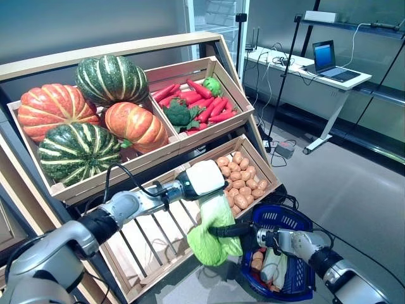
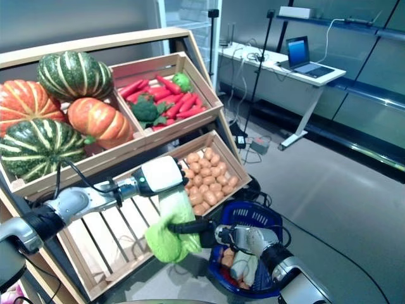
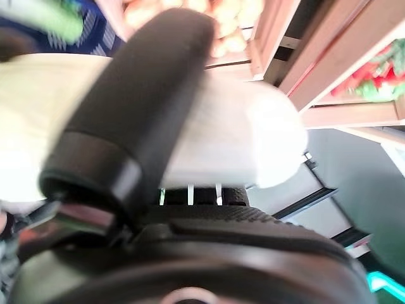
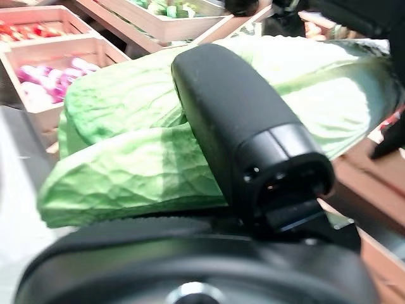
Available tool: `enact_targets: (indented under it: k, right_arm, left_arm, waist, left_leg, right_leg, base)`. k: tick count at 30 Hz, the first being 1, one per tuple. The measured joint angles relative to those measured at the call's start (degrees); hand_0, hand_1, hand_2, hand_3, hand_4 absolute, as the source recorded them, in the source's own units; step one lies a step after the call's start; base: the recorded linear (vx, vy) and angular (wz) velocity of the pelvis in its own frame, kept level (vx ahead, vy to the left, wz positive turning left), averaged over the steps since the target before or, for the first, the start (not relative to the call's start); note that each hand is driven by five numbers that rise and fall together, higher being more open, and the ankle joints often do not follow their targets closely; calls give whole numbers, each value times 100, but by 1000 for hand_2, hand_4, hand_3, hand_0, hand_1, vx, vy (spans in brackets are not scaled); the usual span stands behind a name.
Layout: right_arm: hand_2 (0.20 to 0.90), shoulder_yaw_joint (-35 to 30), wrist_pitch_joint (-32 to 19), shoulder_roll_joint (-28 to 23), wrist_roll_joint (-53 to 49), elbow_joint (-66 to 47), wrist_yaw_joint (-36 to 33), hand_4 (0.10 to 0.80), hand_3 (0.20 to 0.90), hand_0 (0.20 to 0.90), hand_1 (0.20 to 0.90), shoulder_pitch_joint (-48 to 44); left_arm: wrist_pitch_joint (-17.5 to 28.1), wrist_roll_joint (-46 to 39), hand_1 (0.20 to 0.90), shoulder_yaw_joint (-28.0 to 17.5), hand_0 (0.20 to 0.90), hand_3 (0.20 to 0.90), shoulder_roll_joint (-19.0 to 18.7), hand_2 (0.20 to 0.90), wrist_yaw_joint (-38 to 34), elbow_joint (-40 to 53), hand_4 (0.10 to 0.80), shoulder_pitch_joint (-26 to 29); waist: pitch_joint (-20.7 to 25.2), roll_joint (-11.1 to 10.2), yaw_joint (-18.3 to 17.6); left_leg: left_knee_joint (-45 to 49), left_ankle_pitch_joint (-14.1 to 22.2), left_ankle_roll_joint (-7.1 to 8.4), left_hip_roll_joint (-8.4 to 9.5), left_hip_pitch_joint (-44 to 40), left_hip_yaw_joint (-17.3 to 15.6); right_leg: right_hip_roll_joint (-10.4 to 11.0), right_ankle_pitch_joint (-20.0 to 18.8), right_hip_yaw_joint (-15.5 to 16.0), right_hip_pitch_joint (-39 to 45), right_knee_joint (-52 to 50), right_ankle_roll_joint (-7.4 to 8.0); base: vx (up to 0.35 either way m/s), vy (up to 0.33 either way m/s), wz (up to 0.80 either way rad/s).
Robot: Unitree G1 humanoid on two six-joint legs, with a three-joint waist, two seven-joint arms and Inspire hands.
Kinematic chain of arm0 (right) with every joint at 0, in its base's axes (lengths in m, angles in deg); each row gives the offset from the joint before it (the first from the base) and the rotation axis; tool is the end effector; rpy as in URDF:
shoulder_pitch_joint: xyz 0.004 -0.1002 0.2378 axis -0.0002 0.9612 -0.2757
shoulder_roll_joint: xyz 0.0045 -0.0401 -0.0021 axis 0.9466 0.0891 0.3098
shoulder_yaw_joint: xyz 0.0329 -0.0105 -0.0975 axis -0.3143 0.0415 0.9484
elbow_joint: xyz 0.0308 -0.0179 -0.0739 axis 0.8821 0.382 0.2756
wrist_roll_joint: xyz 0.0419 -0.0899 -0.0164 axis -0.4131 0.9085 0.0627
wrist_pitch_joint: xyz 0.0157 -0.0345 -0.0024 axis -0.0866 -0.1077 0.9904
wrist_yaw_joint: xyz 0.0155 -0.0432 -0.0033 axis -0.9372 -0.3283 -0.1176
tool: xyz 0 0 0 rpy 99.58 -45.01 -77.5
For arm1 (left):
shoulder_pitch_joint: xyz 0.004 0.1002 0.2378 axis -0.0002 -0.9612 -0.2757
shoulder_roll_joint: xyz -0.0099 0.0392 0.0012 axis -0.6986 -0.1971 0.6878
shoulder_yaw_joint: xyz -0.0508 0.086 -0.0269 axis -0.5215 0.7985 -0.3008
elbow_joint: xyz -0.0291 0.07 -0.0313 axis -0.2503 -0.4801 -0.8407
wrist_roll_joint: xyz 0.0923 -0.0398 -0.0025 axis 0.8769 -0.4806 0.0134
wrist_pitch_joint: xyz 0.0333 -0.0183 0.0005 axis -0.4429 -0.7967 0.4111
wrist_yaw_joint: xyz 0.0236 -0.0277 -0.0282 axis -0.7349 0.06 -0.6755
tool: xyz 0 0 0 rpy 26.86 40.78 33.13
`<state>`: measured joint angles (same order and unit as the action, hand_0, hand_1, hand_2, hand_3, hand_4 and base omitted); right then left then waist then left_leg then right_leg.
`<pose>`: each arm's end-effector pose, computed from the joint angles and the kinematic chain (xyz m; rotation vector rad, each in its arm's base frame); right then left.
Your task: Put vegetables into the basket
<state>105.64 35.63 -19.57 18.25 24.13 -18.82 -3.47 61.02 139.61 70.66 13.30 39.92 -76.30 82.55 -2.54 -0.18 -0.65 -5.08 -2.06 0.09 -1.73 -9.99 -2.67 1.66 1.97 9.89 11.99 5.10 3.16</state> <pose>0.2315 -0.1597 -0.0190 0.6428 0.9232 0.7547 0.2682 0.1784 0.0765 1.8207 -0.8164 -0.6982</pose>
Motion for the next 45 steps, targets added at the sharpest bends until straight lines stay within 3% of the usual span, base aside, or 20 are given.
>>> enact_targets:
  k: [9,17,20,24,26,29,34,39,45]
  right_arm:
    - [300,-87,0,-245,361,-55,-56,400,300,300,300,16]
    - [300,-202,0,-458,980,104,-42,400,300,300,300,62]
    - [300,-500,0,-544,1079,352,81,400,300,300,300,196]
    - [300,-1573,-25,-935,1065,834,179,400,300,300,300,477]
    - [300,-1851,-105,-1234,1072,1203,201,400,300,300,300,516]
    - [300,-2245,-175,-1563,1074,1563,196,400,300,300,300,720]
    - [300,-2384,-263,-1487,1068,1757,173,400,300,300,300,863]
    - [300,-2620,-506,-1181,1007,1815,-234,400,300,300,300,1127]
    - [300,-3171,-1104,-798,467,1937,-1209,400,300,300,300,1228]
  left_arm:
    - [-116,-295,900,-208,900,900,491,900,-249,-548,800,-382]
    - [-280,-758,900,-500,900,900,557,900,-284,-1172,800,-662]
    - [-400,-1210,900,-914,900,900,579,900,-280,-1552,800,-821]
    - [-1110,-1987,900,-1906,900,900,451,900,-277,-2305,800,-1252]
    - [-1239,-2426,900,-2402,900,900,369,900,-288,-2535,800,-1402]
    - [-1228,-2873,900,-2682,900,900,224,900,-334,-2535,800,-1494]
    - [-1140,-3365,900,-2687,900,900,225,900,-341,-2493,800,-1517]
    - [-868,-4133,900,-3001,900,900,275,900,-221,-1758,800,-2053]
    - [-659,-5333,900,-3553,900,900,945,900,85,-1382,800,-2579]
  waist:
    - [0,2,-32]
    - [-1,2,-79]
    - [-3,-1,-96]
    - [-15,-8,-131]
    - [-51,-57,-109]
    - [-120,-164,-10]
    - [-196,-278,2]
    - [-276,-317,10]
    - [-505,-251,189]
  left_leg:
    - [-2,7,-3,-13,27,-72]
    - [-4,12,-8,-23,51,-131]
    - [-4,11,-8,-27,73,-152]
    - [-6,17,-11,-30,84,-211]
    - [-6,17,-11,-32,86,-216]
    - [-6,17,-10,-37,86,-214]
    - [-7,12,-5,-35,86,-215]
    - [-6,11,-6,-24,158,-174]
    - [-5,-2,-3,-12,233,-107]
  right_leg:
    - [-11,-4,-60,-50,-1,-2]
    - [-18,-25,-132,-101,0,-7]
    - [-20,-32,-149,-136,0,-10]
    - [-17,-37,-171,-169,2,-4]
    - [-18,-38,-168,-171,2,-5]
    - [-22,-42,-166,-170,13,-10]
    - [-19,-53,-154,-172,22,-5]
    - [-15,-54,-137,-219,23,-4]
    - [-12,-60,-115,-277,24,-3]
  base:
    - [-2,0,-3]
    - [-12,-7,-4]
    - [-7,-13,-2]
    - [-9,-20,-6]
    - [-6,-16,-2]
    - [-2,-43,1]
    - [8,-47,-1]
    - [23,-70,3]
    - [0,-76,5]
